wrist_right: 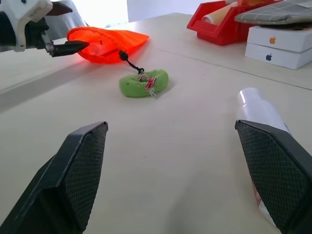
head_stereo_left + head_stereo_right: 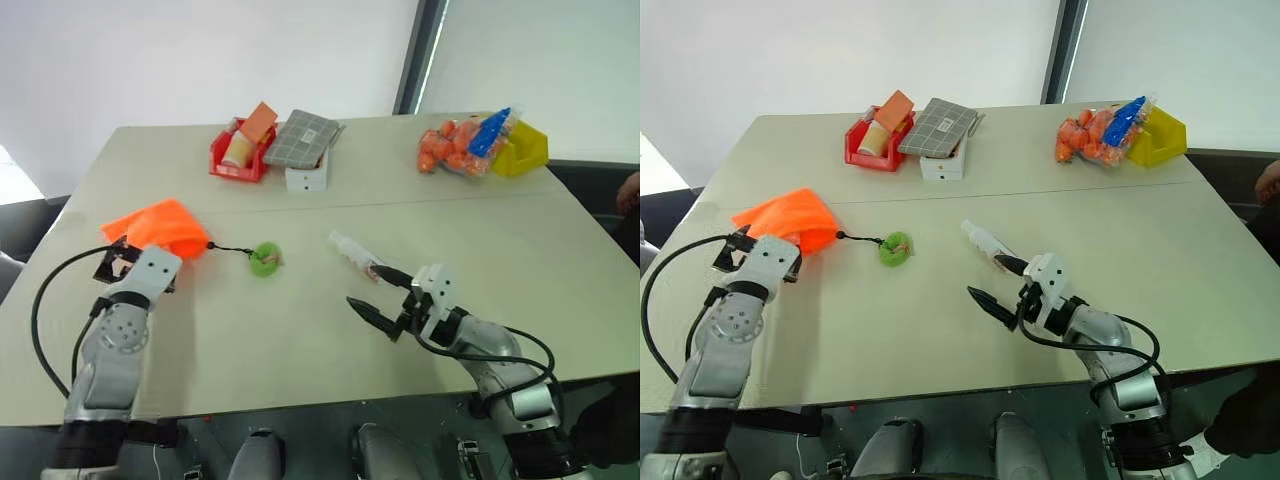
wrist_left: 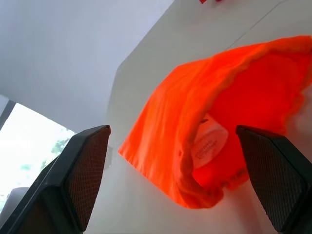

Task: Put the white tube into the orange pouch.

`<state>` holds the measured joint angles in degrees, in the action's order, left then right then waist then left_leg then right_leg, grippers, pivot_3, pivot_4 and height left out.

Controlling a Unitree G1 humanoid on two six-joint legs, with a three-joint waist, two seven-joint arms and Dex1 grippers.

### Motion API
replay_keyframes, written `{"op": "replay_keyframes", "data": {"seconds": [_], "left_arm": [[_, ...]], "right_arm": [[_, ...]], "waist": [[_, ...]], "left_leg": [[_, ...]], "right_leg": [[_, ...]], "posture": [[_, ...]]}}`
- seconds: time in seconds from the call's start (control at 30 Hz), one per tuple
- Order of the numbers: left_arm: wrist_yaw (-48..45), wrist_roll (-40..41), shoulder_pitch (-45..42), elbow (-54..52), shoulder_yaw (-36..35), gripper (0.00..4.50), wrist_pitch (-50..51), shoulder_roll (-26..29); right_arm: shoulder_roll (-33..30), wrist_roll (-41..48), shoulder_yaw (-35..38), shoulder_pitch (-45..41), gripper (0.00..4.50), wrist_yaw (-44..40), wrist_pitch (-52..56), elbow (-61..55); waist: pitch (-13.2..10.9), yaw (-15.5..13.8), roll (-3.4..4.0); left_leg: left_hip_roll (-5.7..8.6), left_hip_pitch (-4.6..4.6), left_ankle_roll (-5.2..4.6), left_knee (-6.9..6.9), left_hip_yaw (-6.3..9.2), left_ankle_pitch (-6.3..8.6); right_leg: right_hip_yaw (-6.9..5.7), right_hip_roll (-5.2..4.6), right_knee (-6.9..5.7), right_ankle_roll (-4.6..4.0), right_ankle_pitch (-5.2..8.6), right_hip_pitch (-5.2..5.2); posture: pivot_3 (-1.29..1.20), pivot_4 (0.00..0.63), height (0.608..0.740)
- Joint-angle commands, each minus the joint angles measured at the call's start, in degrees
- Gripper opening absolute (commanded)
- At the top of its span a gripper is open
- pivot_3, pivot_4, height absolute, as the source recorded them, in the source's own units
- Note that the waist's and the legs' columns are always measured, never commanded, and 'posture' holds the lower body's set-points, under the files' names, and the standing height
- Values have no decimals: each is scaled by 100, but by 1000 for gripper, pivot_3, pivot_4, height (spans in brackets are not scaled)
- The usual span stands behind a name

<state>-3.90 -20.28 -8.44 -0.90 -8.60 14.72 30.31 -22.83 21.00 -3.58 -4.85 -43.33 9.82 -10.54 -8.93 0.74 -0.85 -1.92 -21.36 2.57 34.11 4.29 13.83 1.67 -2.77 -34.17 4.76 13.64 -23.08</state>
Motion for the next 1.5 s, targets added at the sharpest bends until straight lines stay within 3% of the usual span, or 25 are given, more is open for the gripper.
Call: {"op": "replay_keyframes", "data": {"seconds": [0.03,0.13,0.33,0.5,0.73,1.0,1.2,1.5], "left_arm": [[11,30,-406,412,-37,4159,-12,142],[-66,110,-567,709,2,3121,-93,187],[-215,329,-653,857,-42,18,-227,210],[-538,734,-419,462,-102,18,-258,83],[-1343,1851,264,-1067,-146,18,411,-415],[-1771,2177,709,-2660,815,18,1412,-762],[-2032,2517,770,-3309,1119,18,2030,-774],[-2445,2947,1282,-3119,95,18,1884,-173]], "right_arm": [[15,20,55,-116,4447,92,29,-278],[3,14,82,-144,4500,161,59,-330],[-79,45,194,-146,4500,276,158,-439],[-164,11,461,-214,4500,471,182,-338],[-446,2,888,-578,4500,661,520,240],[-206,-26,559,-1121,4500,517,948,991],[64,-416,213,-1657,4500,532,799,1997],[248,-543,224,-1914,4500,367,413,2706]], "waist": [[0,0,0],[0,9,0],[1,5,-2],[1,3,-2],[4,7,-7],[3,13,-5],[2,27,-3],[1,39,-1]], "left_leg": [[0,0,0,-1,0,0],[0,1,0,-1,1,-1],[-1,1,0,-1,0,-1],[-1,1,1,0,0,-1],[-1,1,1,2,-2,-2],[-1,3,0,8,-1,-2],[-1,5,-1,9,1,-3],[-2,5,-1,7,2,-3]], "right_leg": [[0,1,-2,1,-1,0],[-1,2,-3,1,-1,-1],[-1,2,-5,1,-2,0],[-1,1,-5,-6,-6,1],[0,-1,-4,-21,-15,2],[1,2,-7,-19,-12,7],[1,7,-7,-20,-13,8],[2,8,-8,-23,-14,6]], "posture": [[0,150,740],[0,150,740],[0,150,740],[0,150,740],[0,150,740],[0,150,740],[0,150,740],[0,150,740]]}}
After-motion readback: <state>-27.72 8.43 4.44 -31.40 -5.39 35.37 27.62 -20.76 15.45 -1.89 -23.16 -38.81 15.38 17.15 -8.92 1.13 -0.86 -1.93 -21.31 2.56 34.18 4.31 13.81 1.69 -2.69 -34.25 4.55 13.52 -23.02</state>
